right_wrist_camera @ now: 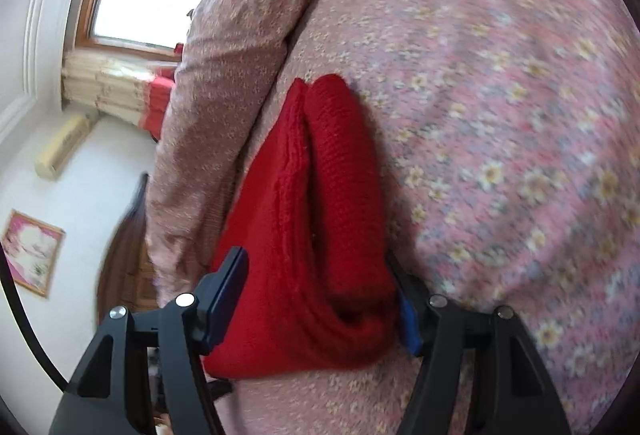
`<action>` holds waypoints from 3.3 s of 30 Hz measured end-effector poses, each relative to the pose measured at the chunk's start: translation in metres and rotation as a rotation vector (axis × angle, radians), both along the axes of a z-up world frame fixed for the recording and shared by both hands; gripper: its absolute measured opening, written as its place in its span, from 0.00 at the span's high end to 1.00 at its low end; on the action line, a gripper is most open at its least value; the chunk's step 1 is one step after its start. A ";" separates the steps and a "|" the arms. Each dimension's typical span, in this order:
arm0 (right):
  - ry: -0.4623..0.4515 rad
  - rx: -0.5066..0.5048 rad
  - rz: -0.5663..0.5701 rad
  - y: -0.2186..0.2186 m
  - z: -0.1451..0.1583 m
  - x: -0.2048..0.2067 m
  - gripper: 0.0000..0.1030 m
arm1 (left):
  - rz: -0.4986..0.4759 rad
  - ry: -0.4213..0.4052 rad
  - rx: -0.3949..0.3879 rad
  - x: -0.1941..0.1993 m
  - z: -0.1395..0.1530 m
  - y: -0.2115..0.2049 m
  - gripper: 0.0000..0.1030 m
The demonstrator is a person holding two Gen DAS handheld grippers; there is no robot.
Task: Fold small clothes
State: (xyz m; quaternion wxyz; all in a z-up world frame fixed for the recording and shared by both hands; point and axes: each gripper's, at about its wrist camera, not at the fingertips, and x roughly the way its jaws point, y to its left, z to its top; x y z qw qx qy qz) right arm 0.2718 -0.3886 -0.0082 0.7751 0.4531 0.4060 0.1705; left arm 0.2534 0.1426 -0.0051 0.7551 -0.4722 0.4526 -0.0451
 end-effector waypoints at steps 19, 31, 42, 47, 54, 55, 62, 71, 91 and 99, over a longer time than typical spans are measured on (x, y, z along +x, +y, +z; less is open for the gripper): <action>0.013 0.066 0.050 -0.029 -0.016 -0.073 0.78 | 0.007 -0.082 -0.072 -0.096 0.000 0.003 0.87; -0.041 0.073 0.060 -0.051 -0.026 -0.214 0.76 | -0.115 -0.096 0.155 -0.234 0.012 -0.021 0.83; -0.107 0.003 0.077 -0.047 -0.025 -0.218 0.74 | -0.046 -0.155 0.600 -0.267 0.086 -0.042 0.77; -0.074 0.001 0.082 -0.048 -0.022 -0.213 0.73 | -0.090 -0.219 0.660 -0.252 0.118 -0.072 0.77; -0.054 0.008 0.074 -0.043 -0.020 -0.207 0.73 | -0.301 -0.258 0.564 -0.212 0.115 -0.163 0.86; -0.053 0.006 0.075 -0.042 -0.020 -0.205 0.73 | -0.318 -0.252 0.560 -0.211 0.115 -0.174 0.88; -0.048 0.011 0.083 -0.046 -0.022 -0.203 0.73 | -0.409 -0.192 0.600 -0.195 0.079 -0.220 0.94; -0.041 0.010 0.083 -0.046 -0.019 -0.200 0.73 | -0.435 -0.175 0.577 -0.195 0.068 -0.222 0.94; -0.140 -0.119 0.068 -0.020 0.032 -0.205 0.77 | -0.437 -0.129 0.560 -0.195 0.046 -0.228 0.95; -0.265 -0.384 0.110 0.064 0.139 -0.200 0.77 | -0.416 -0.233 0.404 -0.232 0.110 -0.158 0.95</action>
